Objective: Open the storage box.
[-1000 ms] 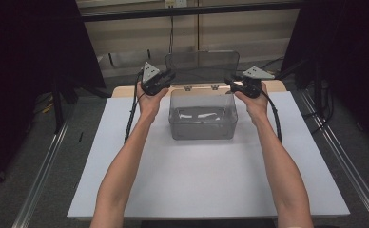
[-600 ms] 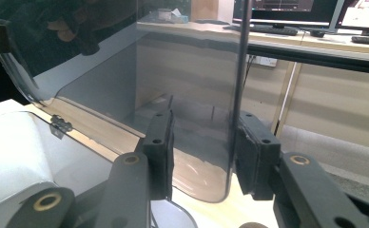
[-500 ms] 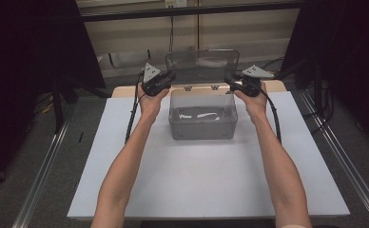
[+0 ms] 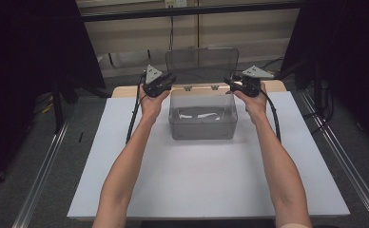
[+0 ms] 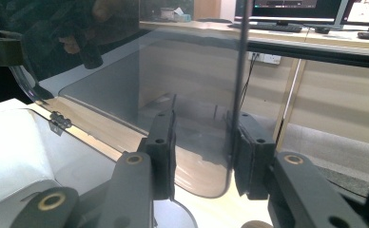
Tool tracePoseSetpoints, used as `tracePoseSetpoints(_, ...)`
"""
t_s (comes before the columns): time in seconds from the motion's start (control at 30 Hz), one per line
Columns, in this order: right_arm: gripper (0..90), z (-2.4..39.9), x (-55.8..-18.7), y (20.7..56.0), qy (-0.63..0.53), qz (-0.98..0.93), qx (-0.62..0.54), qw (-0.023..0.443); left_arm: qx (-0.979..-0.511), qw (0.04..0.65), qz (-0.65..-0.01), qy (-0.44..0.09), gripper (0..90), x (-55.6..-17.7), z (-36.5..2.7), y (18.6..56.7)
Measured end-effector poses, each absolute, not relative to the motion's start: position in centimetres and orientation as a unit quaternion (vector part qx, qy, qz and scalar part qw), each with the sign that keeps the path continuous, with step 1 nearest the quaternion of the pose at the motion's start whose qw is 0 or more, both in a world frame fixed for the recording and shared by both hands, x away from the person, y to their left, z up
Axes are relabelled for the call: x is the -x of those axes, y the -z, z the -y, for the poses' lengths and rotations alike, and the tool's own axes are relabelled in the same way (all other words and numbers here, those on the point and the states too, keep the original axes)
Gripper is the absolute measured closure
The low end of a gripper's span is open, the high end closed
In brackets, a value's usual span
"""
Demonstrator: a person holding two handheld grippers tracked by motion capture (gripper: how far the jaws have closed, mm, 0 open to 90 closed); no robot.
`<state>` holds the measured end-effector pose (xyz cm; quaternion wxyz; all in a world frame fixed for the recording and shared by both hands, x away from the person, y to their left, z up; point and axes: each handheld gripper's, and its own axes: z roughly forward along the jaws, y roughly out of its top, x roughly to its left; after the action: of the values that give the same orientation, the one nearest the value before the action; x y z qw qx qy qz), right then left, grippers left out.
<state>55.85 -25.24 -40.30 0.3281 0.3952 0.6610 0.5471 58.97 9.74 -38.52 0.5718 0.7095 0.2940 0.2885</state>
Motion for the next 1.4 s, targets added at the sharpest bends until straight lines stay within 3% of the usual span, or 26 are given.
tracePoseSetpoints(0.97,61.9,25.1,-57.4,40.6,-0.554,-0.653,-0.419,0.301,-0.711,0.564,-0.326,-0.265,72.1,-60.2,-9.7,40.6)
tracePoseSetpoints(1.4,58.4,25.3,-58.0,41.1,-0.563,-0.652,-0.423,0.282,-0.727,0.552,-0.326,-0.247,64.7,-60.9,-9.4,40.7)
